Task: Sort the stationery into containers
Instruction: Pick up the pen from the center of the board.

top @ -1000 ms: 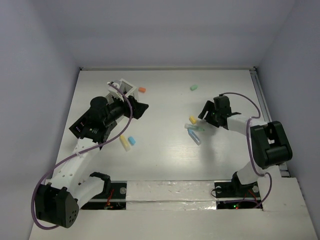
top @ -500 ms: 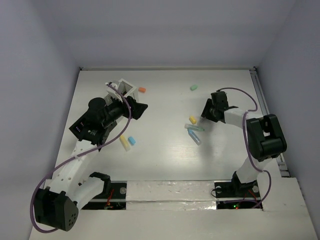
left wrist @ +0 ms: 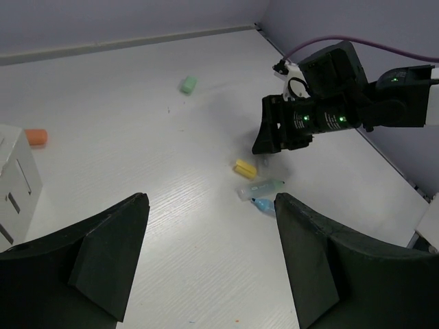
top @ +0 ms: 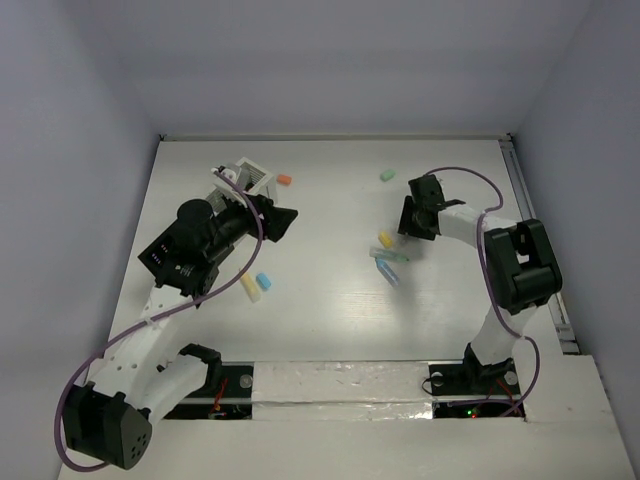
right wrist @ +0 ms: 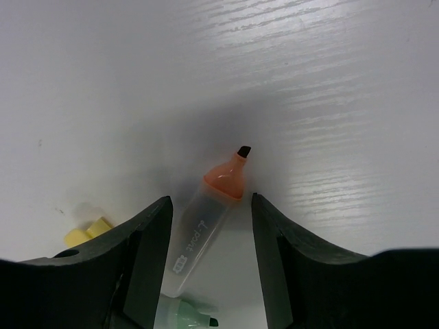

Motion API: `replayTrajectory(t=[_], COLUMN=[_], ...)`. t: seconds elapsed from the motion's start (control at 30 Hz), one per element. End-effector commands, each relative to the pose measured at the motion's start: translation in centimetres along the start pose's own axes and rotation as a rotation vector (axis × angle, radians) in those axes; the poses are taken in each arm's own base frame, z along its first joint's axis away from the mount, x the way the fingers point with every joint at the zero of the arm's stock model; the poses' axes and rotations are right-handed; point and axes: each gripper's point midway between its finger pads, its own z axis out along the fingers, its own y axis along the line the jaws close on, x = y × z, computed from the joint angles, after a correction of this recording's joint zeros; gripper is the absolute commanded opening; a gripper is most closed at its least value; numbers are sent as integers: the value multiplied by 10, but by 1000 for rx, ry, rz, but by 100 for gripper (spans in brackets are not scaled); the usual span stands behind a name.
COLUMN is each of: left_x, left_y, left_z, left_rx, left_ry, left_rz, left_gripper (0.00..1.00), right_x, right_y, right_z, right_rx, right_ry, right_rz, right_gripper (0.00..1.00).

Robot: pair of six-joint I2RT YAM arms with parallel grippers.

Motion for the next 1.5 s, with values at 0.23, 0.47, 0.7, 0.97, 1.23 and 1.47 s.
replayTrajectory(t=[0.23,0.47,0.7,0.97,1.23,1.47], left_x=[-35,-38,-25,5,46,75], left_y=[-11,-7,0,-10,-54,-65], left_z=[-7,-7,4,20,39,59], left_rx=[-7,-32,-35,73,115,73], left_ry=[-96,-95,-47,46,135,86], left_rz=[56,67,45,-66,-103,-170], left_gripper=[71,71,71,64,65,65], right_x=[-2,-9,-27,-59,-76,-74], right_y=[5,7,23,44,49,51], right_z=[0,2,-7,-37,-67,-83], right_rx=[26,25,-52,-174,-232,-273], right_ry=[27,19,-39,-181,-273,-292], right_rz=[-27,-52,-30,19,32,30], right_gripper=[48,28,12,6,4,4])
